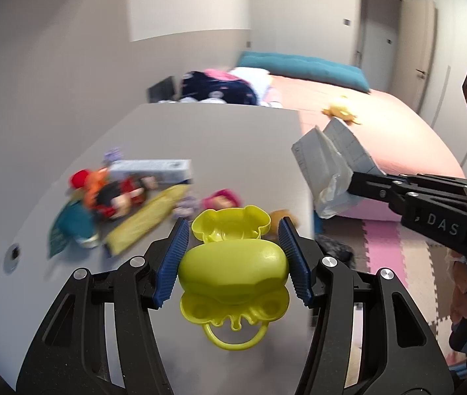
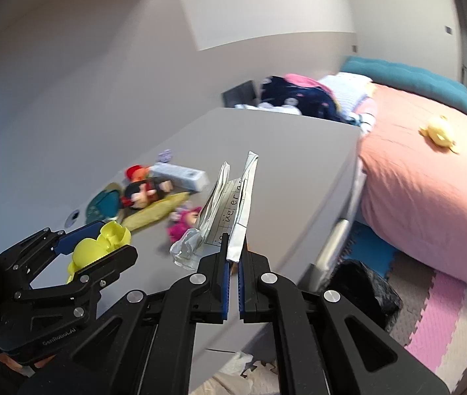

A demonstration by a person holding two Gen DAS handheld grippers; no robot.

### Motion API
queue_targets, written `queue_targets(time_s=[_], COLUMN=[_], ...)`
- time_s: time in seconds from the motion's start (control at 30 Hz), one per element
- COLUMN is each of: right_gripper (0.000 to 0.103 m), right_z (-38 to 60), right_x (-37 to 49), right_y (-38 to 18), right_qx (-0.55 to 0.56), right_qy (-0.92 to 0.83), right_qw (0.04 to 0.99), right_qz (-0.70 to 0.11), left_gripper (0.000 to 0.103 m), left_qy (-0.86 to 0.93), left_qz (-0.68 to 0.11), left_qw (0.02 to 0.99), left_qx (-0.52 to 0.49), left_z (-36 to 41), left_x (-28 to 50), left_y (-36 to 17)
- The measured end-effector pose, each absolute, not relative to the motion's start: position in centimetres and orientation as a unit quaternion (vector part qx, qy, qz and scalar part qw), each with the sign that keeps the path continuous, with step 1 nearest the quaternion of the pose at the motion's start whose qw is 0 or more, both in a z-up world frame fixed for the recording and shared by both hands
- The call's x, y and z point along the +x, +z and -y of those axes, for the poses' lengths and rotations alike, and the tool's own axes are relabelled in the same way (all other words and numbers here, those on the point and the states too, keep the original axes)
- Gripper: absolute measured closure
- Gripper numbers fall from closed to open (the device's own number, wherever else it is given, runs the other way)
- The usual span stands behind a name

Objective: Collect trash
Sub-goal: 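Carry the mold and wrapper over the black bin and open both tools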

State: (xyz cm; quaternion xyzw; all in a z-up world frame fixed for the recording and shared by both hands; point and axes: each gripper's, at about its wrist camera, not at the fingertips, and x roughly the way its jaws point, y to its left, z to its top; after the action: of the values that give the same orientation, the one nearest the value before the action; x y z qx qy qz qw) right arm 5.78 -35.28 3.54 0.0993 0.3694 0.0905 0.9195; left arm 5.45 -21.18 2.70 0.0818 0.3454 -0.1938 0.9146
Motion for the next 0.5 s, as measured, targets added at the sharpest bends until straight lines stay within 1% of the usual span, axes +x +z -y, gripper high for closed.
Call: queue_targets(time_s=[0.5], right_gripper=[0.099], right_z=[47.4], right_x=[3.7], right_y=[1.1], right_qx=[0.152], right_qy=[-0.027], right_qw=[0.913], right_qz=[-0.378], left_gripper=[0.047], left_qy=[-0.296], left_qz=[-0.372], left_qw=[0.873], left_qx=[0.108], left_z=[33.8], left_x=[6.3], left_y=[0.5])
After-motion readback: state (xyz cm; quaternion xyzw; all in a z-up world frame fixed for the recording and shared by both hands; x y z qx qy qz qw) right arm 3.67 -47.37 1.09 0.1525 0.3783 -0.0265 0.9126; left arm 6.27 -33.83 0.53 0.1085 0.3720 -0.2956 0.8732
